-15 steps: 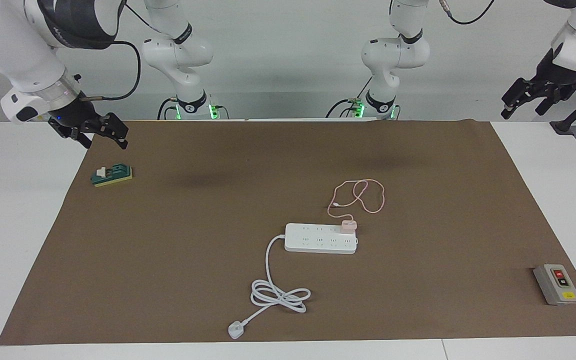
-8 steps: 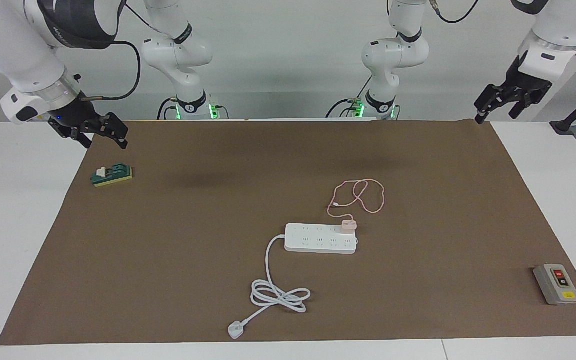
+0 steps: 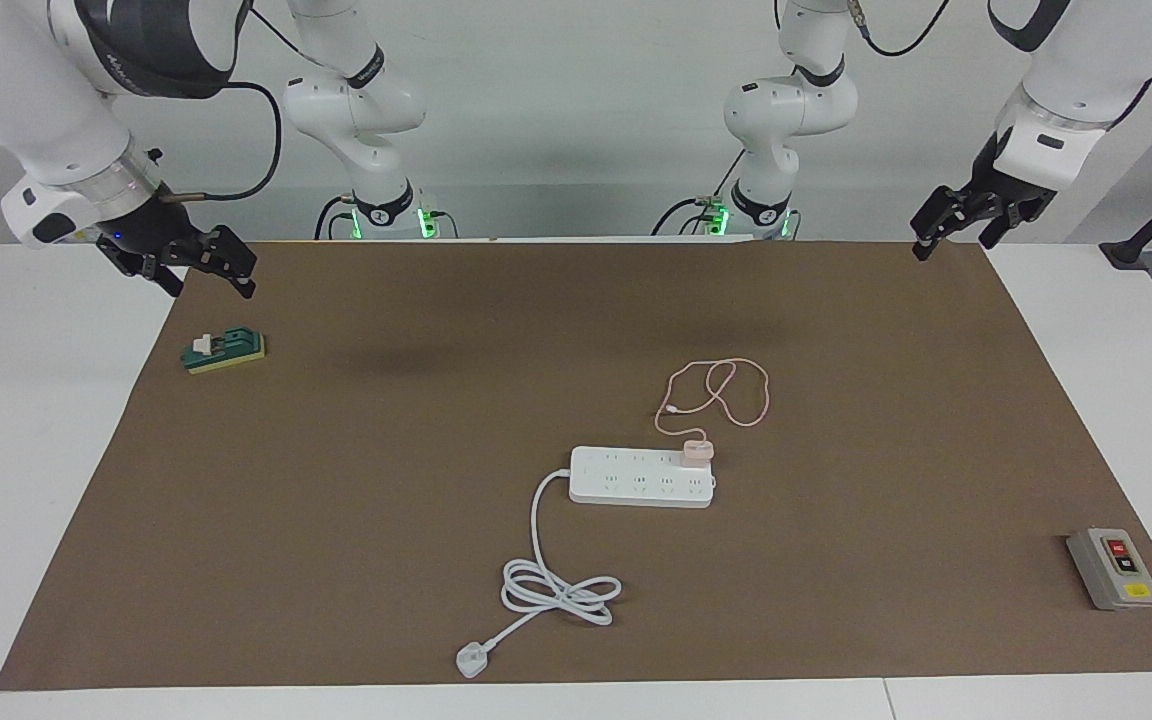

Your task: Plug charger into power strip

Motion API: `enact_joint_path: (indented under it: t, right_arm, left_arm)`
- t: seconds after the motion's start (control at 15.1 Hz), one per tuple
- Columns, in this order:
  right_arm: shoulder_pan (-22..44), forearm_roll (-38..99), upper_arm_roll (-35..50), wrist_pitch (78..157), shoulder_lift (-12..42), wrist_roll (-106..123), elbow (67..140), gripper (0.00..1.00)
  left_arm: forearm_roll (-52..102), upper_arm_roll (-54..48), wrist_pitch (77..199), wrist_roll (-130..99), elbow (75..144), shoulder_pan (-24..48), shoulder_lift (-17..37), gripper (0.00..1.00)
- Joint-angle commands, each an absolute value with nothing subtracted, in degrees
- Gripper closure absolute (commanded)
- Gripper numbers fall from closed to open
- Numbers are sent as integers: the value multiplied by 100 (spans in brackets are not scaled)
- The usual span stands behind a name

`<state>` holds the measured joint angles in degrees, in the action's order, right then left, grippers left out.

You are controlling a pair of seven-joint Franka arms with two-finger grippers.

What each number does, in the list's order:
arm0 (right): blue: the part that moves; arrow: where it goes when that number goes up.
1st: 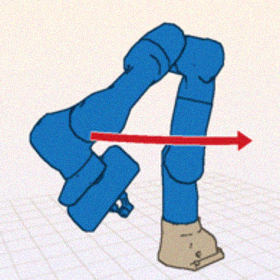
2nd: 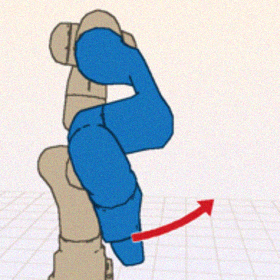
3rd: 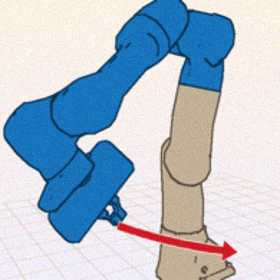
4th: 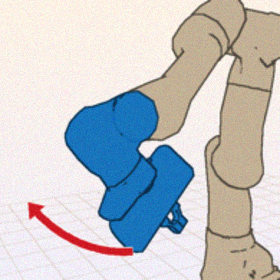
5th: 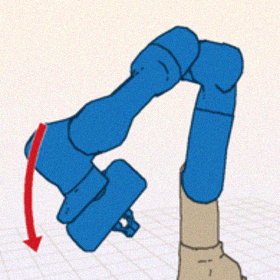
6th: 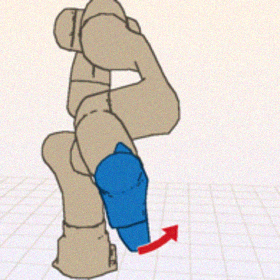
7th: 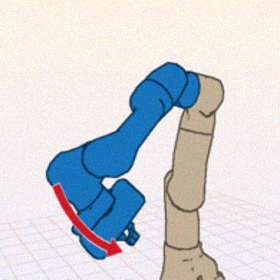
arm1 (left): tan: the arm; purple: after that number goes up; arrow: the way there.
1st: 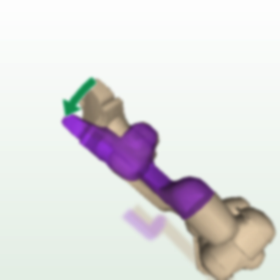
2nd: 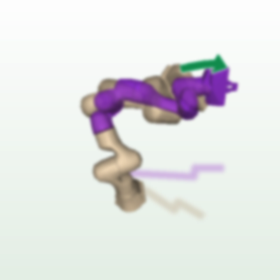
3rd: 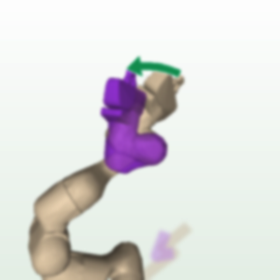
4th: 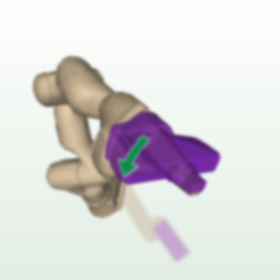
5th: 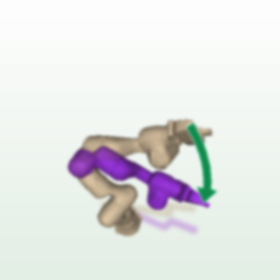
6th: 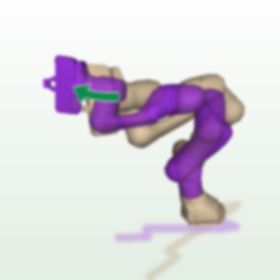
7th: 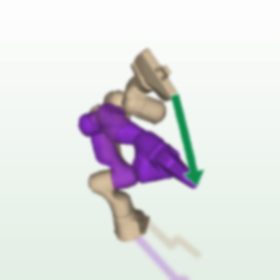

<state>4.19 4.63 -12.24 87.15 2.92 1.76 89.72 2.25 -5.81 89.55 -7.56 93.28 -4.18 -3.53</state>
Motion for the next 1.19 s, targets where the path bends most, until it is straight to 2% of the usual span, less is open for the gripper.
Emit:
enact_joint_path:
  t: [0.0, 1.13]
  right_arm:
    - [360, 360, -1187, 8604, 264, 255, 8947, 0]
    - [360, 360, -1187, 8604, 264, 255, 8947, 0]
  left_arm:
    - [316, -686, 9342, -721, 9817, -519, -623, 0]
    - [89, -782, 8974, -721, 9562, -475, -519, 0]
